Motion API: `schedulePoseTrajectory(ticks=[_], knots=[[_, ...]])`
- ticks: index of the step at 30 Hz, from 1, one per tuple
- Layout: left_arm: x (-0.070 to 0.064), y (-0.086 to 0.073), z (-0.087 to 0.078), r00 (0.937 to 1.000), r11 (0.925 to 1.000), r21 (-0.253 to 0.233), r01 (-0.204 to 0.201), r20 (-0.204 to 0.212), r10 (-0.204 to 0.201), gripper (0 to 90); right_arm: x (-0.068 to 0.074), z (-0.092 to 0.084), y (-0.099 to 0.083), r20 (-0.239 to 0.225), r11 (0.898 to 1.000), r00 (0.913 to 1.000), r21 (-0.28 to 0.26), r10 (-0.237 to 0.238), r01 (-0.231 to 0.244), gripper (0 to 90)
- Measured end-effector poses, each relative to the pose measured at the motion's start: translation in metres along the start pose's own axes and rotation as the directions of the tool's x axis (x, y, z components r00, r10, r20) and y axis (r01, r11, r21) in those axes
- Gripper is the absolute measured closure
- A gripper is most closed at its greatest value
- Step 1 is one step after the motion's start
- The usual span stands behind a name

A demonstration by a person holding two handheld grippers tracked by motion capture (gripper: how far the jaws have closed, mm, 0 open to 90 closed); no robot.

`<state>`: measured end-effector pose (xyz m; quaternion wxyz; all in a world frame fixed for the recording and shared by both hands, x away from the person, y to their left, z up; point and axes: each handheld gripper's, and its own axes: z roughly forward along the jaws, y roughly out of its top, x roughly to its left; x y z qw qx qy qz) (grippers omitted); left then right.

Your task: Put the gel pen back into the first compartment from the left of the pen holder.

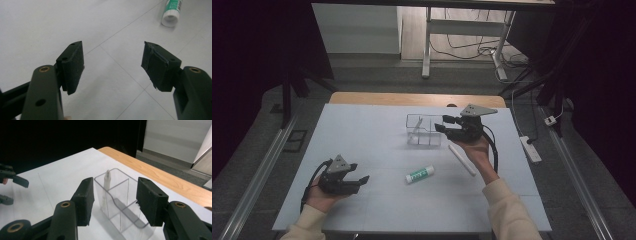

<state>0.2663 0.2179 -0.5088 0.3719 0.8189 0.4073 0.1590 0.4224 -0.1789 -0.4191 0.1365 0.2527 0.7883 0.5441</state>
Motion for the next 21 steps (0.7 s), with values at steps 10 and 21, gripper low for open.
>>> schedulePoseTrajectory(ticks=[10,21], knots=[[0.0,0.0,0.0,1.0,1.0,0.003,0.0,0.0,0.0,34.2,0.002,-0.016,-0.014,0.016,1.0,0.9997,0.02,-0.017,0.017,47.3],[0.0,-0.001,0.001,1.0,1.0,0.007,-0.001,-0.002,0.001,34.1,0.006,-0.03,-0.026,0.049,0.994,0.9976,0.098,-0.049,0.044,46.6]])
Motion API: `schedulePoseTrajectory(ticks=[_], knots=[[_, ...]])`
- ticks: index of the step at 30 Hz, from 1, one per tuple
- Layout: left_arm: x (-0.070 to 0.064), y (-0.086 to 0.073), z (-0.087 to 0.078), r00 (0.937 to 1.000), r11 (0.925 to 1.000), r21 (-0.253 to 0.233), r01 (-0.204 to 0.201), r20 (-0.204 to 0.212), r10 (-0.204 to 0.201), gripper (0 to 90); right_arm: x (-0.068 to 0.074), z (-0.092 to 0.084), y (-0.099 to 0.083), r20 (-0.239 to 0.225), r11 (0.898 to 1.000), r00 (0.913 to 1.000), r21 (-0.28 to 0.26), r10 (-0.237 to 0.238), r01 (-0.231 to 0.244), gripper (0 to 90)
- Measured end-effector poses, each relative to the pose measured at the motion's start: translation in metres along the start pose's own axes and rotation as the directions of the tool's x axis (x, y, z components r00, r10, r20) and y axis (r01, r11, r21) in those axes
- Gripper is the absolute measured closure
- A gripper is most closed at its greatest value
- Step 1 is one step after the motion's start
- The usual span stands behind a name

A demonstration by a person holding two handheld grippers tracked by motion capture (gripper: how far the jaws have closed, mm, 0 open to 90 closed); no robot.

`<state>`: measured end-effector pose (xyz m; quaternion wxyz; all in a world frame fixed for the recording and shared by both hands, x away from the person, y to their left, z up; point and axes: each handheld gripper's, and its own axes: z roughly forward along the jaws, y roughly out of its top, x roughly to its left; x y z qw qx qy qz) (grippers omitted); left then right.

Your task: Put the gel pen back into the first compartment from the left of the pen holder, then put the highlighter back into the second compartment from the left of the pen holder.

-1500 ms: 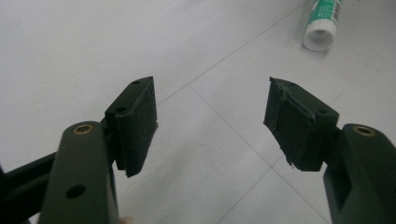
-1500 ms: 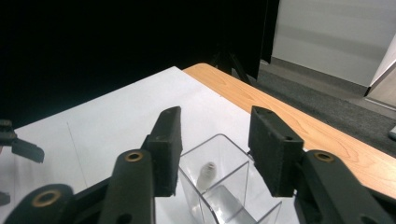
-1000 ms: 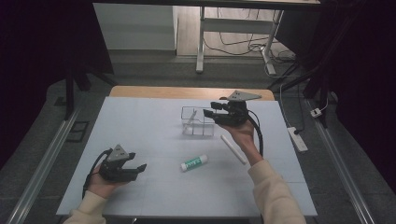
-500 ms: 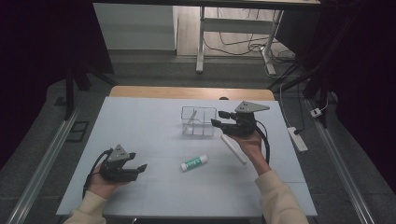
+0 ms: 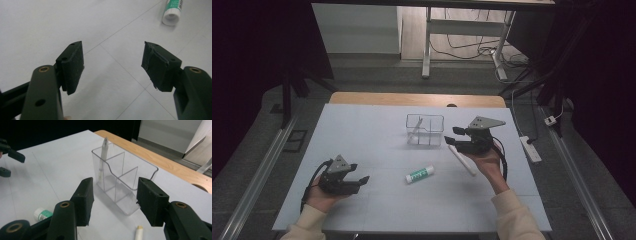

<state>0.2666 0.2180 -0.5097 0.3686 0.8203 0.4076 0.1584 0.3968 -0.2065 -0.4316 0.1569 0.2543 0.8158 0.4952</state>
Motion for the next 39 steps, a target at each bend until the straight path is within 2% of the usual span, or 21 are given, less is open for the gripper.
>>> schedulePoseTrajectory(ticks=[7,12,24,31,39], knots=[[0.0,0.0,-0.001,1.0,1.0,-0.005,0.0,-0.002,0.0,34.1,-0.007,-0.002,-0.008,0.02,0.998,0.9997,0.055,0.013,-0.014,45.8],[0.001,0.0,-0.002,1.0,1.0,-0.006,0.001,-0.008,-0.001,34.1,-0.011,-0.002,-0.01,0.018,0.997,0.9995,0.077,0.027,-0.028,45.2],[0.002,0.0,-0.002,1.0,1.0,-0.008,0.002,-0.007,-0.002,34.1,-0.021,0.003,-0.016,0.024,0.986,0.9983,0.156,0.054,-0.057,43.7],[0.001,0.0,-0.004,1.0,0.9999,-0.014,0.002,-0.003,-0.003,34.1,-0.026,0.004,-0.016,0.03,0.983,0.9982,0.172,0.051,-0.056,43.8],[0.001,0.001,-0.004,1.0,0.9999,-0.015,0.0,-0.003,0.0,34.1,-0.028,0.014,-0.016,0.041,0.976,0.9983,0.213,0.041,-0.049,43.7]])
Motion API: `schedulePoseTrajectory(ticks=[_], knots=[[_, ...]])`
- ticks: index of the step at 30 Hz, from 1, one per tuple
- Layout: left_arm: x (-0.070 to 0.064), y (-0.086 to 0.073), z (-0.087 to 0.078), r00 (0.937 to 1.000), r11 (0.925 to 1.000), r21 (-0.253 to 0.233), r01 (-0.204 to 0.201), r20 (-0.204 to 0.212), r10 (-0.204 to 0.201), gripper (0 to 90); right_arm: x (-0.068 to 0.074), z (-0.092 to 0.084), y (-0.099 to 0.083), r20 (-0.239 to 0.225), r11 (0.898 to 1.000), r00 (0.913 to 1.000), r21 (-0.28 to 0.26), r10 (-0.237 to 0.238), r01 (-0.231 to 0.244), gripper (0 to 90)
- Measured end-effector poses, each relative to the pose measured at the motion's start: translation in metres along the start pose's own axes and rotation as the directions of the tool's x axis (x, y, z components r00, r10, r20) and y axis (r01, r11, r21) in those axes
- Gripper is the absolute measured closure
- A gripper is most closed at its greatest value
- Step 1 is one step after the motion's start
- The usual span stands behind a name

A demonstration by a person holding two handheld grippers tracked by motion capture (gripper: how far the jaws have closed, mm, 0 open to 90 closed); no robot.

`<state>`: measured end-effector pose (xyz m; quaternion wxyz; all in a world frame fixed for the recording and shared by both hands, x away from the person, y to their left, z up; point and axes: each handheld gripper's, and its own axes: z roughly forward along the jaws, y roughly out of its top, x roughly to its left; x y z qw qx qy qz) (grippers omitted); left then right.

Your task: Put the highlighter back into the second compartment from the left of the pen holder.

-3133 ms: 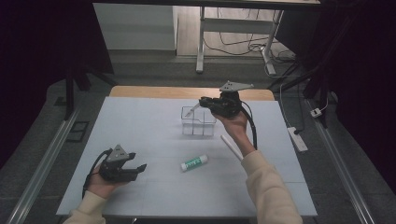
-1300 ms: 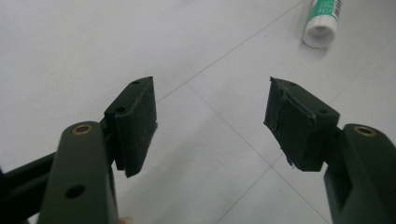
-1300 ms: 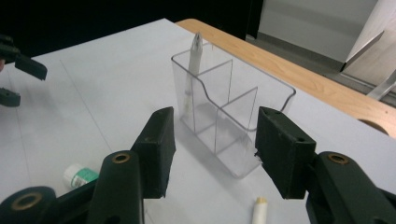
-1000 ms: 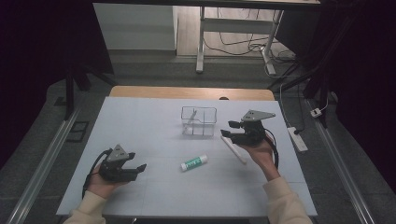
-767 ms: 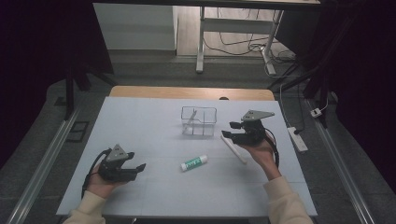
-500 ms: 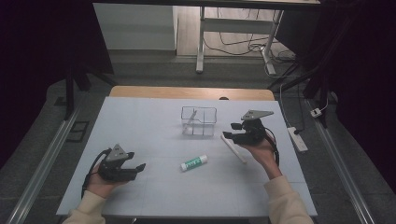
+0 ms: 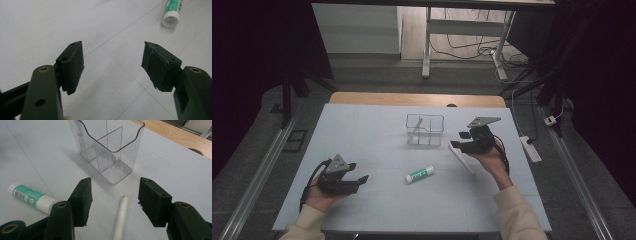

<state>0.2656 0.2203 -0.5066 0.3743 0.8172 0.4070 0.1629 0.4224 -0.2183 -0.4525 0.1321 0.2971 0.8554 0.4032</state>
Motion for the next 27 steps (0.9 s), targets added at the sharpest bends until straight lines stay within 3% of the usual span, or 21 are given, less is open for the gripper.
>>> schedulePoseTrajectory(ticks=[10,16,27], knots=[[-0.001,0.0,0.001,1.0,1.0,0.003,-0.006,0.002,0.006,33.9,-0.007,0.011,0.001,0.055,0.996,0.9985,0.089,0.001,-0.006,43.5],[0.0,-0.001,0.001,1.0,1.0,0.005,-0.001,-0.003,0.001,33.8,-0.016,0.023,-0.001,0.054,0.991,0.9982,0.128,0.027,-0.034,43.5],[0.0,-0.001,0.001,1.0,1.0,0.004,-0.005,0.0,0.005,33.7,-0.021,0.042,-0.009,0.056,0.977,0.998,0.209,0.03,-0.041,42.9]])
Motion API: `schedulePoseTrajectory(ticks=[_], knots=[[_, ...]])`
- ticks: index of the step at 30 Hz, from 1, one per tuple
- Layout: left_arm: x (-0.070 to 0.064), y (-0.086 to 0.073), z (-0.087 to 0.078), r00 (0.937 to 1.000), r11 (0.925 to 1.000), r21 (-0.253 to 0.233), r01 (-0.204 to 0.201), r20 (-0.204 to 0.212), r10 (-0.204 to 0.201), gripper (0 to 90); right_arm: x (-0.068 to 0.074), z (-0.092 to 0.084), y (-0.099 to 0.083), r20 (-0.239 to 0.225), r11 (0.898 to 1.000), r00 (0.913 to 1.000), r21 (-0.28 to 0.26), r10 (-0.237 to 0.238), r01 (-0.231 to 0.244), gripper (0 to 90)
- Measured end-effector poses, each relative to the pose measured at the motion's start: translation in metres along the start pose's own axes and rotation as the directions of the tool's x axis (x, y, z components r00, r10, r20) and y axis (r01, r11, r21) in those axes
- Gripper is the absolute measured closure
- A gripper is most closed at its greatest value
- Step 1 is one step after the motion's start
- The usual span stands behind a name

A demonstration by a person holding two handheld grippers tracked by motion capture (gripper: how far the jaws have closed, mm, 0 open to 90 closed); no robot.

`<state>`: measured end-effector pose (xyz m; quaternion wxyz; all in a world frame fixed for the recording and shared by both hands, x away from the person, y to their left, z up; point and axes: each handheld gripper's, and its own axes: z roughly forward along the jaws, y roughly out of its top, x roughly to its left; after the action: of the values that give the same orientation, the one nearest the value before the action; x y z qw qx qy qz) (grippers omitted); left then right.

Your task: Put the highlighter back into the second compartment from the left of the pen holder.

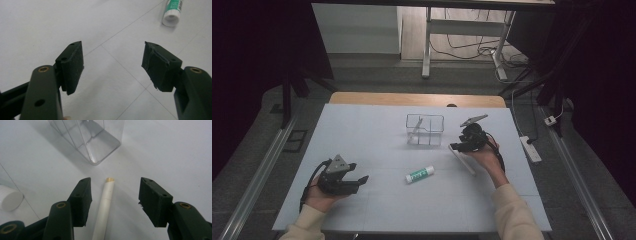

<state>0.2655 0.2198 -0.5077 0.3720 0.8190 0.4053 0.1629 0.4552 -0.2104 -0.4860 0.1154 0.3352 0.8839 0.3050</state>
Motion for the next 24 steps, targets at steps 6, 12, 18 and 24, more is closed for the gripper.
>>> schedulePoseTrajectory(ticks=[6,12,18,24], knots=[[0.0,0.0,0.0,1.0,1.0,0.001,-0.003,0.001,0.003,33.7,0.004,0.008,0.0,0.0,0.999,1.0,0.037,-0.009,0.009,42.3],[0.0,0.0,0.0,1.0,1.0,0.002,-0.003,0.0,0.003,33.6,0.008,0.016,-0.001,0.006,0.997,0.9998,0.075,-0.021,0.02,44.4],[0.0,0.0,0.0,1.0,1.0,0.003,-0.003,0.001,0.003,33.6,0.01,0.02,-0.002,0.01,0.995,0.9993,0.093,-0.036,0.035,49.8],[0.0,0.0,0.0,1.0,1.0,0.004,-0.005,0.001,0.005,33.5,0.011,0.024,-0.002,0.018,0.991,0.9991,0.13,-0.037,0.035,57.3]])
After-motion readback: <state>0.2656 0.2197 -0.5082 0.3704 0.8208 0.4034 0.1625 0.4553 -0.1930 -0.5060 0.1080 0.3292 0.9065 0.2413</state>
